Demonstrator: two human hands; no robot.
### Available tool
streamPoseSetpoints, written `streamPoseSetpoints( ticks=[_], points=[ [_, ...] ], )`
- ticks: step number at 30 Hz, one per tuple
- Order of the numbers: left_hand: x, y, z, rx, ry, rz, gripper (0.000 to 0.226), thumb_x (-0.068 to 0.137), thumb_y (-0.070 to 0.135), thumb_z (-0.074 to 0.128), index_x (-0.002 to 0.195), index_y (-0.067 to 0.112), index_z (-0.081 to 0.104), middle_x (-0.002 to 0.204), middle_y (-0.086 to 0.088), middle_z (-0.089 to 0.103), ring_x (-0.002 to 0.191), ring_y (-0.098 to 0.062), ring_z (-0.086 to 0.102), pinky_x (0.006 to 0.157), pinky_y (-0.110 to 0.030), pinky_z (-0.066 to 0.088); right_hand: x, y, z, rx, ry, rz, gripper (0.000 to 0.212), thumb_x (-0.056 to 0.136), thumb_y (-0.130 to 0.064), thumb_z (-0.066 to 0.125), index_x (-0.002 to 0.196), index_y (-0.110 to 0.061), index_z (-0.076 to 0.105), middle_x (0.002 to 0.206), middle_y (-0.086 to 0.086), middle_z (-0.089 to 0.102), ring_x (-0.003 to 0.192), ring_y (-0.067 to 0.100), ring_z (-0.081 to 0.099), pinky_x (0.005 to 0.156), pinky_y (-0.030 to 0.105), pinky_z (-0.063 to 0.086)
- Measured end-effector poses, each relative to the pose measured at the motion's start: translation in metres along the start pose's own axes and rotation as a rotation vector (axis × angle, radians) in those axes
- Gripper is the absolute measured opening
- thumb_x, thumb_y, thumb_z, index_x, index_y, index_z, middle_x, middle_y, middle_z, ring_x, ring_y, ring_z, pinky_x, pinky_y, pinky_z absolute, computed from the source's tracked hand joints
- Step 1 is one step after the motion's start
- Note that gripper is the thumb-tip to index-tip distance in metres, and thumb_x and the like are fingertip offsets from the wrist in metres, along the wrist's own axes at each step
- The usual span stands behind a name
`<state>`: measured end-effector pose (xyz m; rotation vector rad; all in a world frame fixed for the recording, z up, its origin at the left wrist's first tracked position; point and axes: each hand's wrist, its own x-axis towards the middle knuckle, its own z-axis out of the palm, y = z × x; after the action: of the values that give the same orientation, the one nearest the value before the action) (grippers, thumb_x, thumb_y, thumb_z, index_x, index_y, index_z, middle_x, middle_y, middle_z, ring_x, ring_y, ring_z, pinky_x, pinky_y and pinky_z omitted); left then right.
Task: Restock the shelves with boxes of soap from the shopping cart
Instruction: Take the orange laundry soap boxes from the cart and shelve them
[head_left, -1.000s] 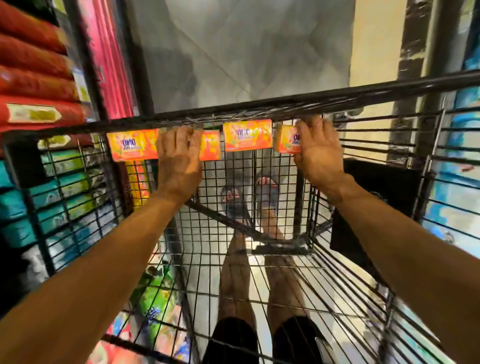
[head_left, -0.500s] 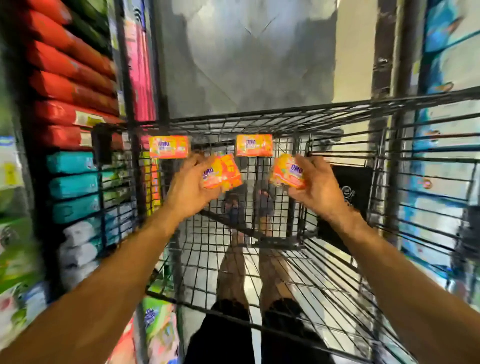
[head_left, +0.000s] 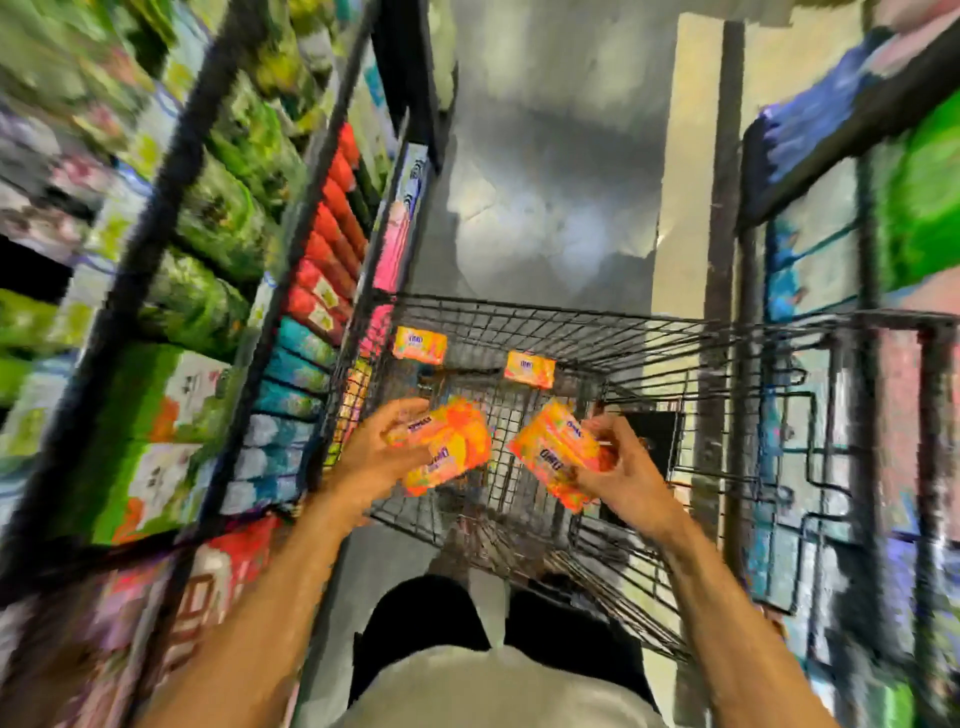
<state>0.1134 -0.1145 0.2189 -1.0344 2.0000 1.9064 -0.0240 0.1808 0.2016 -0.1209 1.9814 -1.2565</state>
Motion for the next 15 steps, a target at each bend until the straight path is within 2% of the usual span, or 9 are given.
streamPoseSetpoints(
  ticks=[2,4,5,7,8,10,12,14,15],
  points=[
    [-0.034,-0.004,-0.003,-0.093,0.104,0.033,0.067,0.055,0.029,0.084,0.119,0.023,0.064,0.122,0.004,0.065,0.111,-0.002,0.061,0.090,-0.020,0.048,-0.018,-0.005,0.006,0.046,0.019,-0.018,0.054,0.071,-0.009,0.082,0.121,-0.019,0.064,0.101,0.004,0.068,0.087,0.016,0.064,0.071,0.032,0.058],
    [-0.067,-0.015,-0.004,-0.198,0.204,0.045,0.064,0.048,0.037,0.076,0.111,0.030,0.062,0.115,0.006,0.066,0.106,-0.010,0.062,0.091,-0.031,0.048,-0.034,-0.011,0.012,0.087,-0.011,-0.054,0.055,0.067,-0.019,0.089,0.118,-0.017,0.070,0.092,-0.002,0.071,0.078,0.010,0.065,0.066,0.026,0.056],
    [-0.086,-0.021,-0.002,-0.252,0.251,0.058,0.063,0.050,0.037,0.073,0.111,0.029,0.061,0.112,0.006,0.065,0.103,-0.013,0.063,0.088,-0.034,0.049,-0.040,-0.014,0.016,0.090,-0.017,-0.096,0.052,0.066,-0.022,0.091,0.114,-0.018,0.072,0.090,-0.002,0.071,0.073,0.006,0.063,0.064,0.022,0.054],
    [-0.126,-0.034,0.004,-0.341,0.369,0.090,0.068,0.051,0.036,0.072,0.116,0.024,0.057,0.108,0.002,0.063,0.098,-0.015,0.063,0.080,-0.031,0.052,-0.052,-0.021,0.025,0.133,-0.054,-0.119,0.040,0.077,-0.004,0.082,0.113,-0.014,0.068,0.089,0.004,0.067,0.063,-0.001,0.060,0.055,0.016,0.051],
    [-0.148,-0.041,0.008,-0.401,0.424,0.105,0.071,0.052,0.033,0.073,0.119,0.018,0.055,0.108,-0.001,0.063,0.095,-0.013,0.063,0.075,-0.028,0.053,-0.058,-0.023,0.029,0.165,-0.075,-0.116,0.044,0.076,-0.001,0.079,0.116,-0.013,0.064,0.089,0.006,0.066,0.062,0.000,0.061,0.053,0.017,0.052],
    [-0.191,-0.058,0.015,-0.497,0.516,0.118,0.071,0.060,0.019,0.077,0.126,0.008,0.052,0.110,-0.009,0.063,0.092,-0.014,0.064,0.072,-0.027,0.055,-0.070,-0.026,0.040,0.207,-0.148,-0.097,0.064,0.061,-0.015,0.085,0.121,-0.015,0.061,0.093,0.008,0.070,0.071,0.010,0.065,0.061,0.026,0.057],
    [-0.232,-0.077,0.022,-0.597,0.611,0.122,0.059,0.073,0.000,0.072,0.128,0.005,0.052,0.114,-0.020,0.064,0.093,-0.020,0.065,0.074,-0.030,0.057,-0.083,-0.029,0.053,0.201,-0.214,-0.093,0.071,0.061,-0.016,0.090,0.126,-0.014,0.059,0.096,0.006,0.074,0.078,0.015,0.069,0.068,0.031,0.060],
    [-0.270,-0.101,0.029,-0.683,0.706,0.122,0.055,0.073,0.002,0.076,0.124,0.014,0.058,0.123,-0.025,0.063,0.101,-0.031,0.065,0.084,-0.042,0.056,-0.098,-0.035,0.069,0.160,-0.282,-0.104,0.063,0.070,-0.016,0.091,0.124,-0.011,0.059,0.099,0.007,0.076,0.079,0.013,0.072,0.068,0.026,0.060],
    [-0.288,-0.111,0.032,-0.723,0.757,0.122,0.054,0.069,0.005,0.079,0.119,0.018,0.061,0.123,-0.023,0.065,0.102,-0.033,0.065,0.086,-0.045,0.055,-0.106,-0.038,0.078,0.136,-0.320,-0.116,0.067,0.064,-0.025,0.094,0.120,-0.011,0.061,0.102,0.008,0.076,0.083,0.014,0.073,0.070,0.025,0.060]
  ],
)
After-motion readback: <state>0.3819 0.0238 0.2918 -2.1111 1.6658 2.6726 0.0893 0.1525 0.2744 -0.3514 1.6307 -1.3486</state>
